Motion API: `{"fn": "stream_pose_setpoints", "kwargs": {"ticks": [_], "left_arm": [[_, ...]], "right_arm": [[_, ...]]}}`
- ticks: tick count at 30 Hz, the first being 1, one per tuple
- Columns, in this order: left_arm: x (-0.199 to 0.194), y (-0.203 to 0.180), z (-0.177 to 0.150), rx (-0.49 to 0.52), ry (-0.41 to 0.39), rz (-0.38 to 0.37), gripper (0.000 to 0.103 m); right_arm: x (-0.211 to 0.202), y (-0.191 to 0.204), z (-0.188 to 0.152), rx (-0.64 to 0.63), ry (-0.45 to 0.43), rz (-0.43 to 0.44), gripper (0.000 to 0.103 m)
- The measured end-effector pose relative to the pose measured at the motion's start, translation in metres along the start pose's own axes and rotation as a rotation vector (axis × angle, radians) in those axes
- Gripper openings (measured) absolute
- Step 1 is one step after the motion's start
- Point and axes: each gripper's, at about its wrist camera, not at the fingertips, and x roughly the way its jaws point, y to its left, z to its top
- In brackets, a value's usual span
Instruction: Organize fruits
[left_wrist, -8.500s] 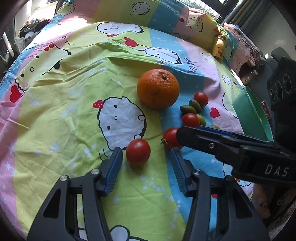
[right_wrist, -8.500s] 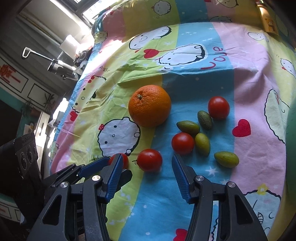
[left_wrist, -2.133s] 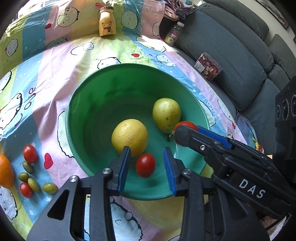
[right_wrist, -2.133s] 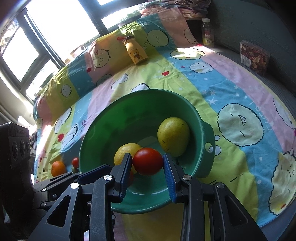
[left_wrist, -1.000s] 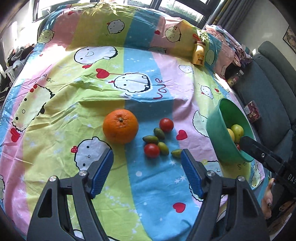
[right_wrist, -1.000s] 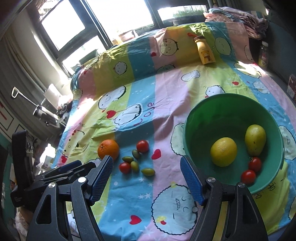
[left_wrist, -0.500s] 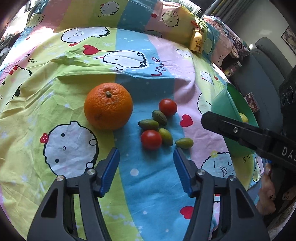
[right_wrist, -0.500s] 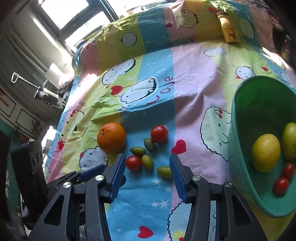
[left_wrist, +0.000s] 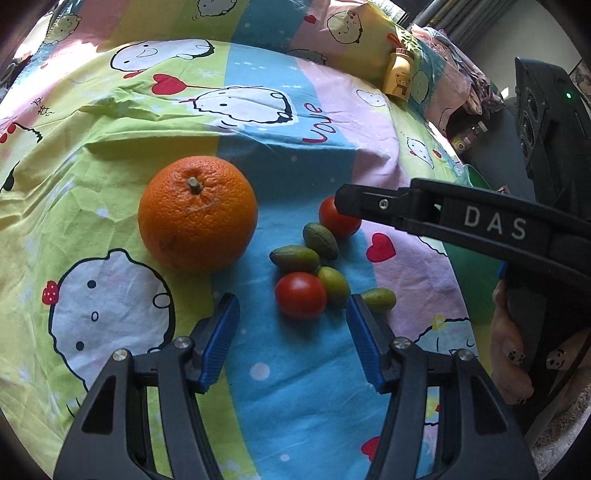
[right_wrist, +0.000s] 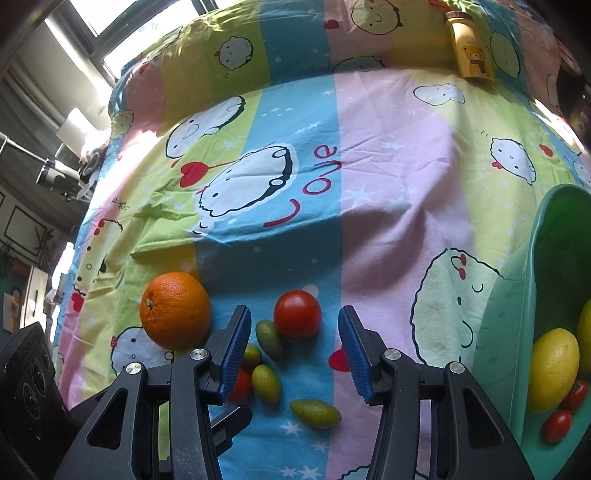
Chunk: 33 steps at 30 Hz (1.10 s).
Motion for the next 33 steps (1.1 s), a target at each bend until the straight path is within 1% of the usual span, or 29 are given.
{"fn": "stream_pose_setpoints", "kwargs": {"ticks": [6,12,14,17,20,24,27,31,33], "left_arm": [[0.003,-0.002,0.004,0.003,-0.010,0.012,0.058],[0.006,-0.004,0.004,0.002,-0.008,0.001,0.041],[0.006,-0.005,0.004,0.009,-0.016,0.015,0.039],[0.007,-0.005,0.004,0.007,-0.019,0.002,0.036],[0.008,-0.006,0.004,0.006,-0.020,0.006,0.031],[0.010,-0.008,0.005,0.016,-0.024,0.006,0.028],[0.011,-0.008,0.005,0.017,-0.025,0.006,0.029],[0.011,-0.008,0.006,0.013,-0.024,0.006,0.029],[0.010,-0.007,0.006,0.007,-0.018,-0.008,0.029]], "right_arm": [[0.011,0.005,0.004,-0.026,0.012,-0.008,0.052],[0.019,0.007,0.002,-0.038,0.023,-0.026,0.052],[0.022,0.006,0.002,-0.035,0.029,-0.029,0.052],[0.026,0.007,0.000,-0.047,0.029,-0.041,0.052],[0.028,0.008,-0.001,-0.060,0.019,-0.058,0.052],[0.030,0.010,-0.001,-0.079,0.008,-0.079,0.041],[0.030,0.011,-0.002,-0.095,-0.005,-0.096,0.034],[0.029,0.011,-0.003,-0.104,-0.015,-0.096,0.034],[0.028,0.011,-0.003,-0.106,-0.020,-0.099,0.034]]}}
